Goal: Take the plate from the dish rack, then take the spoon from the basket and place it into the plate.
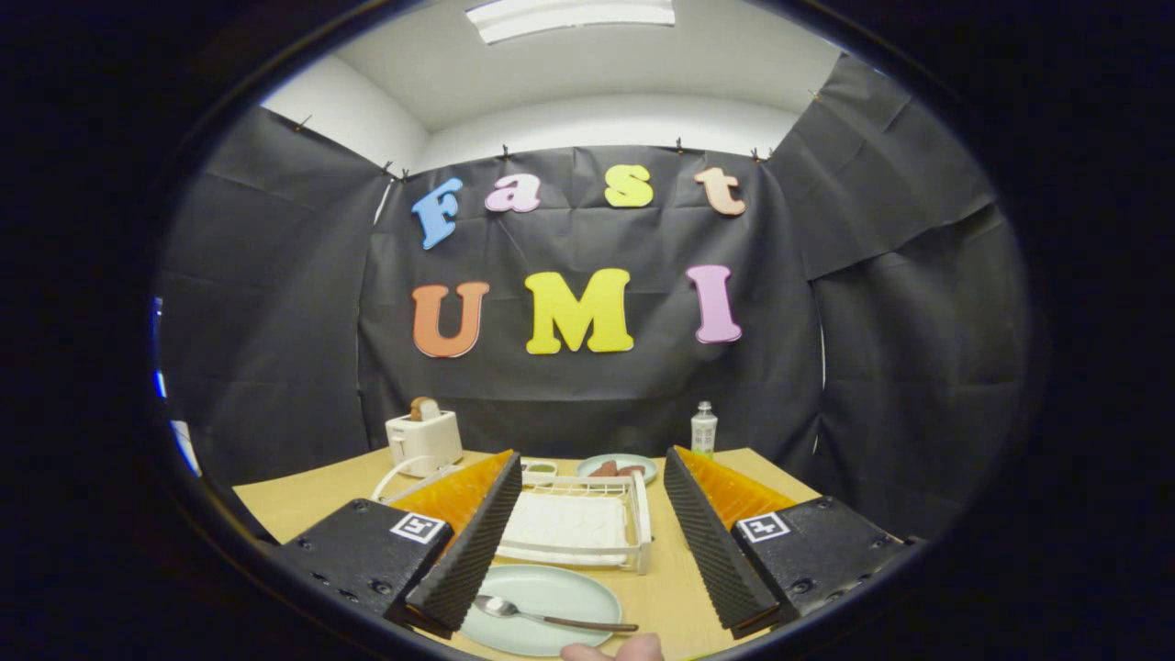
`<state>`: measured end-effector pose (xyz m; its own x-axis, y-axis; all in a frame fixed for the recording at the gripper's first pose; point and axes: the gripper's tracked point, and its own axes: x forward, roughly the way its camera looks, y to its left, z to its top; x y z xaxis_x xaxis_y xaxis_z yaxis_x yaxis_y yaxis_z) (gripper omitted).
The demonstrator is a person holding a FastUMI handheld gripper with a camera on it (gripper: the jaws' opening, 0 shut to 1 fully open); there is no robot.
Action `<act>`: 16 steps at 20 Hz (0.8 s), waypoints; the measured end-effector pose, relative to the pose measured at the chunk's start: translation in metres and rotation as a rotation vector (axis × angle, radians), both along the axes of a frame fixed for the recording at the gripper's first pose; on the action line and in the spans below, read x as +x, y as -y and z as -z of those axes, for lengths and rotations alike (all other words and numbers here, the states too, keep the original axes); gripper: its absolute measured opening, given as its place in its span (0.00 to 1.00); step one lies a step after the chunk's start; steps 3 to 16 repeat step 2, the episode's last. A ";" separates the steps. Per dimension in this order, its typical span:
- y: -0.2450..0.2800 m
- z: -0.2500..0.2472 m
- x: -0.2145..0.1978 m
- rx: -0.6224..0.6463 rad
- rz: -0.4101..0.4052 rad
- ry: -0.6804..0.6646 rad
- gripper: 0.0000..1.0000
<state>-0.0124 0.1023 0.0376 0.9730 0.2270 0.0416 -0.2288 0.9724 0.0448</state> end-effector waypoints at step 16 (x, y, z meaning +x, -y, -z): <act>-0.001 -0.004 0.002 0.005 0.000 0.004 1.00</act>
